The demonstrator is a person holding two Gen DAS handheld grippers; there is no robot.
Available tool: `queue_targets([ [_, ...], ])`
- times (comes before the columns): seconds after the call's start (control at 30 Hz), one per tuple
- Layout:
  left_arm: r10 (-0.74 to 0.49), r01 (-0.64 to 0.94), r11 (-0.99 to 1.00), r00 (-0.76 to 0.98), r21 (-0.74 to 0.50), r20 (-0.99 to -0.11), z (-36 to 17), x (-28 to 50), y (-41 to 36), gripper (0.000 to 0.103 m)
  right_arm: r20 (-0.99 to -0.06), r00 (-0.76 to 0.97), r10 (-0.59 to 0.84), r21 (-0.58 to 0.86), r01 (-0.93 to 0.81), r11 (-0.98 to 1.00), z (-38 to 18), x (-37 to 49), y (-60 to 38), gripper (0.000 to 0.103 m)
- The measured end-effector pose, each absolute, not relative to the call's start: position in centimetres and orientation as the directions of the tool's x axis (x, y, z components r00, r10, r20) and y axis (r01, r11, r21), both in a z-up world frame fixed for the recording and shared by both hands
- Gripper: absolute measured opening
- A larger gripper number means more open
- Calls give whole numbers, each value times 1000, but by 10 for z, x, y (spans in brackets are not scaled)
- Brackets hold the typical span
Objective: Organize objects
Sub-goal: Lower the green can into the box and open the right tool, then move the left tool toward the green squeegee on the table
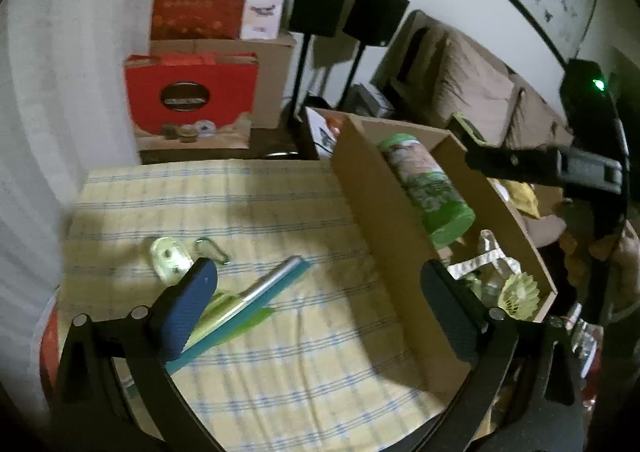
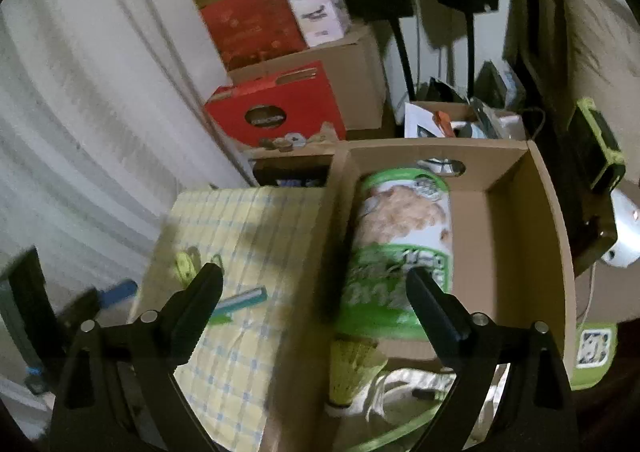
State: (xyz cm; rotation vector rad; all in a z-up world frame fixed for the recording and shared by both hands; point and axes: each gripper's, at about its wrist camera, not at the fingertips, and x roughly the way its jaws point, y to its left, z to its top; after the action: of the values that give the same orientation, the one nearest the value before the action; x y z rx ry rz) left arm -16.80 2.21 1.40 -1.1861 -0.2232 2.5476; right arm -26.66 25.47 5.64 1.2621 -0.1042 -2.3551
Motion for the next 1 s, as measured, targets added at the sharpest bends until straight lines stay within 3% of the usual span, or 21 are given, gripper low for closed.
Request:
queue_targets([
  [0.33, 259, -141, -965, -636, -221, -727, 20, -144, -9, 103, -776, -496, -389, 156, 446, -881, 48, -218, 207, 96],
  [1.0, 185, -45, -978, -650, -205, -737, 11, -114, -45, 103, -735, -607, -303, 36, 411, -911, 27, -158, 143, 97],
])
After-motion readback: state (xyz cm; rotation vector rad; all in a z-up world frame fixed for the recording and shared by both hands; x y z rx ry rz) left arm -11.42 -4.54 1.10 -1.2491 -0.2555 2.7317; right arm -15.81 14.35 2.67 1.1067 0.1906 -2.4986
